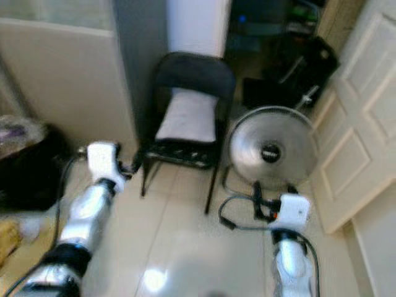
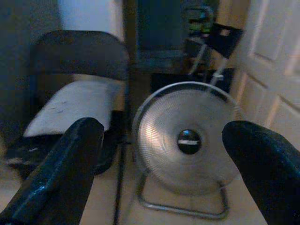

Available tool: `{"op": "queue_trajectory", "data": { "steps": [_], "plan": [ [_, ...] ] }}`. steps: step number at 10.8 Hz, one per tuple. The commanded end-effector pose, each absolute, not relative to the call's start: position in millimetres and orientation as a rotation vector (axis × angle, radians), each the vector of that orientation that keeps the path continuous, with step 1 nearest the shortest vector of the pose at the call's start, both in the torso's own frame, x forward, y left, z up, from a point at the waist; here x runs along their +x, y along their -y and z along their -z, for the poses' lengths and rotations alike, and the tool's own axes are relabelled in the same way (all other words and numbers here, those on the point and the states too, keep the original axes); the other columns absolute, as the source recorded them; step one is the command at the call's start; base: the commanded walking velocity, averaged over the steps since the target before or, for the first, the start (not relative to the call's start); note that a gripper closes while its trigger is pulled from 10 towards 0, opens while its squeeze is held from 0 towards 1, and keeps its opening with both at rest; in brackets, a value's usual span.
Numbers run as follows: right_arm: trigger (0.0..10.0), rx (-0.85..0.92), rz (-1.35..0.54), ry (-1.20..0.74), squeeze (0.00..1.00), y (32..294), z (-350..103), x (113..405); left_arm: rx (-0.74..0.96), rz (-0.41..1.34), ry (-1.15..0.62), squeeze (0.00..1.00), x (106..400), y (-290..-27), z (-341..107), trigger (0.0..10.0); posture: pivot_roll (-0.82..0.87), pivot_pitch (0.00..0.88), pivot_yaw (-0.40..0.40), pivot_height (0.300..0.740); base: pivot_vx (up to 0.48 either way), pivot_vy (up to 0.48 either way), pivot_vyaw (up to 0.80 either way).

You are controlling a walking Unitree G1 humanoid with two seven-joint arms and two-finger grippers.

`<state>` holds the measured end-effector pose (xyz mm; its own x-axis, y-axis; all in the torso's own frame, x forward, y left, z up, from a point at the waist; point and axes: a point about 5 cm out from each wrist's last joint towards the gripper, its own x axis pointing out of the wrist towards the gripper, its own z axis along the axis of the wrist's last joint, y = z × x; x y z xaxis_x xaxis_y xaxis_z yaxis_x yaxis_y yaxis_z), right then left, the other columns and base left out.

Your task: Clean up the room

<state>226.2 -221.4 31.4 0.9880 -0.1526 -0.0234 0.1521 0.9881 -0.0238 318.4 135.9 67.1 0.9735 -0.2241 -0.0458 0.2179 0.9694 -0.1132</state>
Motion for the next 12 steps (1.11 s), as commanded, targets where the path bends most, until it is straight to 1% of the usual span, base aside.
{"op": "queue_trajectory", "data": {
  "steps": [1, 2, 4, 5, 6, 7, 8, 9, 10, 11, 12],
  "plan": [
    [10.0, -0.003, 0.143, 0.0, 0.0, 216, -36, 231, -0.087, 0.202, -0.069, 0.0, 320, -148, -67, 10.0, -0.08, 0.0, -0.009, 0.74, 0.48, 0.0, 0.0],
    [10.0, 0.007, 0.127, 0.003, 0.0, 212, -39, 233, -0.073, 0.2, -0.082, 0.0, 318, -150, -64, 10.0, -0.08, 0.0, -0.014, 0.74, 0.48, 0.0, 0.0],
    [10.0, 0.065, 0.188, 0.002, 0.0, 210, -41, 242, -0.026, 0.343, -0.177, 0.0, 322, -124, -54, 10.0, -0.08, 0.0, -0.01, 0.74, 0.48, 0.0, 0.0],
    [10.0, 0.116, 0.24, -0.107, 0.0, 212, -21, 245, 0.009, 0.392, -0.32, 0.0, 319, -113, -35, 10.0, -0.09, 0.0, -0.005, 0.74, 0.48, 0.0, 0.0],
    [10.0, 0.185, 0.292, -0.279, 0.0, 217, 7, 241, 0.067, 0.426, -0.532, 0.0, 304, -104, -7, 10.0, -0.09, 0.0, 0.008, 0.74, 0.0, 0.0, 0.0],
    [10.0, 0.243, 0.293, -0.416, 0.0, 213, 26, 235, 0.11, 0.433, -0.681, 0.0, 287, -101, 13, 10.0, -0.09, 0.0, 0.021, 0.74, 0.0, 0.0, 0.0],
    [10.0, 0.34, 0.299, -0.58, 0.0, 206, 48, 223, 0.179, 0.444, -0.803, 0.0, 270, -100, 30, 10.0, -0.1, 0.0, 0.035, 0.74, 0.0, 0.0, 0.0],
    [10.0, 0.395, 0.305, -0.818, 0.0, 194, 75, 196, 0.267, 0.455, -0.902, 0.0, 253, -104, 45, 10.0, -0.14, 0.0, 0.059, 0.74, 0.0, 0.0, 0.0],
    [10.0, 0.347, 0.28, -0.894, 0.0, 189, 82, 185, 0.316, 0.46, -0.958, 0.0, 242, -110, 53, 10.0, -0.15, 0.0, 0.064, 0.74, 0.0, 0.0, 0.0],
    [10.0, 0.365, 0.231, -0.959, 0.0, 176, 87, 180, 0.342, 0.455, -1.046, 0.0, 228, -117, 63, 10.0, -0.16, 0.0, 0.067, 0.74, 0.0, 0.0, 0.0],
    [10.0, 0.387, 0.163, -1.002, 0.0, 160, 90, 178, 0.344, 0.459, -1.08, 0.0, 223, -118, 66, 10.0, -0.16, 0.0, 0.067, 0.74, 0.0, 0.0, 0.0]
  ]
}}
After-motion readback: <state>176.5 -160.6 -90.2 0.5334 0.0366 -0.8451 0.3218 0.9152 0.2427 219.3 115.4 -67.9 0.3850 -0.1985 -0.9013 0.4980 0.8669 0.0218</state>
